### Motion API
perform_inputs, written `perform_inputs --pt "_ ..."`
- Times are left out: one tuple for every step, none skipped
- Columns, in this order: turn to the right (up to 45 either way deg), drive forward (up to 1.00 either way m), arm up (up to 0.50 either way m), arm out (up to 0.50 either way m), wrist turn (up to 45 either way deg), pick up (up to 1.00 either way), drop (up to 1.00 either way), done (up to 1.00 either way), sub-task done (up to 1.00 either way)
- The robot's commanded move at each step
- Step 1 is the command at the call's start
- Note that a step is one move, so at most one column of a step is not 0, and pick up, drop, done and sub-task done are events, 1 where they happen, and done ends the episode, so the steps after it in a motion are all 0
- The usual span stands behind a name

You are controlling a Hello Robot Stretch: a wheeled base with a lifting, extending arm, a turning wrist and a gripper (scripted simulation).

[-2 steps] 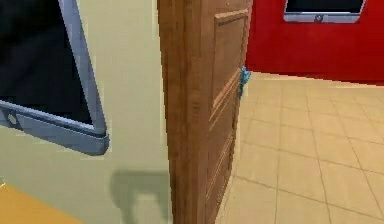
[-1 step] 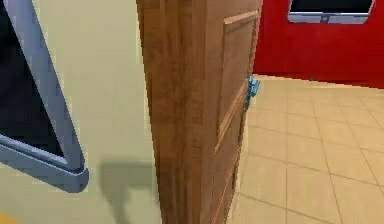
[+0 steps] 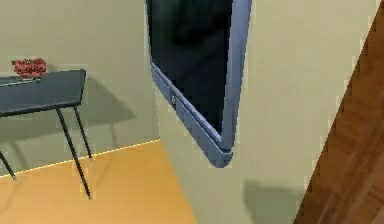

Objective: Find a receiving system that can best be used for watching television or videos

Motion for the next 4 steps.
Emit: perform_inputs --pt "-45.0 0.0 0.0 0.0 0.0 0.0 0.0 0.0 0.0" --pt "-45.0 0.0 0.0 0.0 0.0 0.0 0.0 0.0 0.0" --pt "-21.0 0.0 0.0 0.0 0.0 0.0 0.0 0.0 0.0" --pt "0.0 0.25 0.0 0.0 0.0 0.0 0.0 0.0 0.0"
